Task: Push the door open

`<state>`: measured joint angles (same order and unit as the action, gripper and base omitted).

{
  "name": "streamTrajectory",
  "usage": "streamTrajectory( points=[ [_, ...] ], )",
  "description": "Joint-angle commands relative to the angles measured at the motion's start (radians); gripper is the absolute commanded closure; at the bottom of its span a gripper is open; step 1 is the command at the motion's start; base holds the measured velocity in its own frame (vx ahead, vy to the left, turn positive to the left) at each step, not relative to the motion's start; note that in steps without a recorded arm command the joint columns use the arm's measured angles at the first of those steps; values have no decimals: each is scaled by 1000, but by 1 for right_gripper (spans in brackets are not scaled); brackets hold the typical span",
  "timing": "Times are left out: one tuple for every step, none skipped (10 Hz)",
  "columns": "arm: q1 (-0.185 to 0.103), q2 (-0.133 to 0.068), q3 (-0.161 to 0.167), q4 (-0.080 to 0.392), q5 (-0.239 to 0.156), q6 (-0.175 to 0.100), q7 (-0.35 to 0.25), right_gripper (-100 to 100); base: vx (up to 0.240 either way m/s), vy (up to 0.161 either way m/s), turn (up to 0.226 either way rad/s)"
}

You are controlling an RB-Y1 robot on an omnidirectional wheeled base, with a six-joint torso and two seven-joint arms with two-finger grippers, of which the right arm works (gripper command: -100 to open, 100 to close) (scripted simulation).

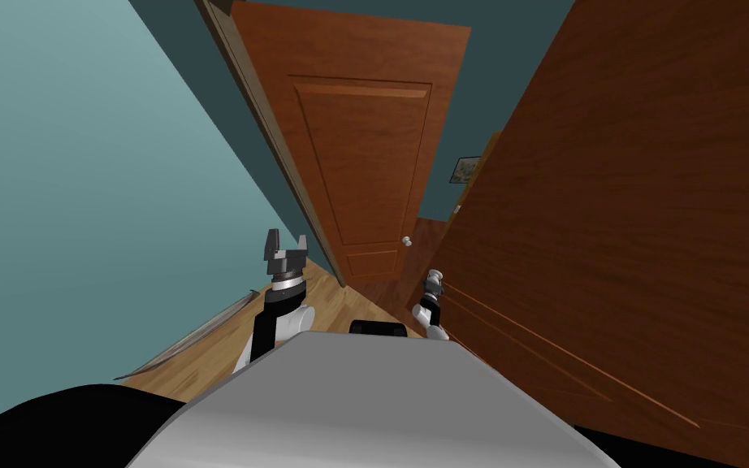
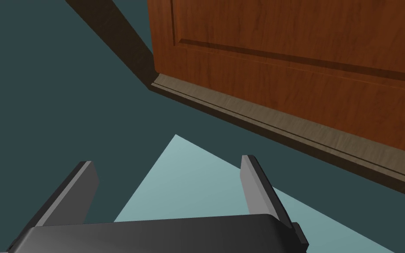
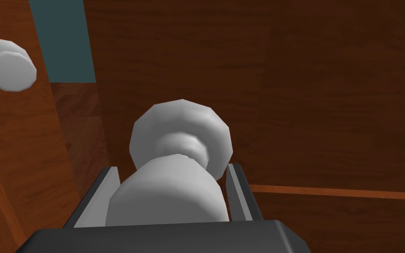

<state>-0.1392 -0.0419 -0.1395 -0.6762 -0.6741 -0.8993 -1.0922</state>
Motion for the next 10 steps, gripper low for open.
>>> streamTrajectory(
  points=[
    [-32, -25, -14, 50, -7, -48, -20, 100, 76, -30, 7],
    [-32, -25, -14, 60, -7, -48, -20, 100, 43, -20, -14],
    [-35, -25, -36, 63, -24, -59, -7, 100, 81, -45, 58],
    [-36, -24, -46, 65, -32, -65, -1, 100, 118, -53, 64],
    [-38, -24, -57, 66, -41, -70, 6, 100, 113, -52, 39],
    [-38, -24, -57, 66, -41, -70, 6, 100, 73, -34, 21],
    [-41, -21, -79, 70, -58, -81, 19, 100, 87, -49, 58],
    [-42, -20, -90, 71, -67, -87, 25, 100, 107, -62, 52],
    [-45, -17, -111, 75, -84, -98, 38, 100, 159, -58, 63],
    [-45, -17, -111, 75, -84, -98, 38, 100, 113, -42, 9]
  ],
)
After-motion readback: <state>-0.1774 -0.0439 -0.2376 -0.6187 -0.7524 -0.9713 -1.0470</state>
